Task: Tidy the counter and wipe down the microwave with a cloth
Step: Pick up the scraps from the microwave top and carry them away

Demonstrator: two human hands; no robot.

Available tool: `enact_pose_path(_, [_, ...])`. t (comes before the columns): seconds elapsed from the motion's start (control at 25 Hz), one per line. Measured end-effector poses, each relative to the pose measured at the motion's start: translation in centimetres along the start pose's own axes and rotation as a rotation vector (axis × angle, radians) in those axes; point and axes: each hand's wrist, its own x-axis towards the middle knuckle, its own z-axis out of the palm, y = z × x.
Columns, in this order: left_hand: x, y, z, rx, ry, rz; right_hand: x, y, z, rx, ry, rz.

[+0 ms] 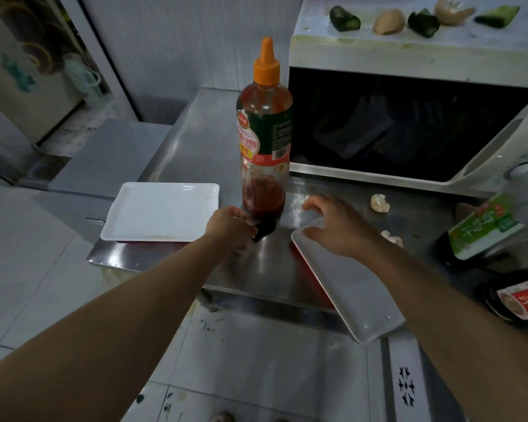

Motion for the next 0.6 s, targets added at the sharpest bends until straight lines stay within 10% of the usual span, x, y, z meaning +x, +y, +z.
enact_pose_path(0.6, [1.3,-1.4,3.6,0.39,0.204,0.256,1.1,2.4,1.7,0.06,0.117,-0.043])
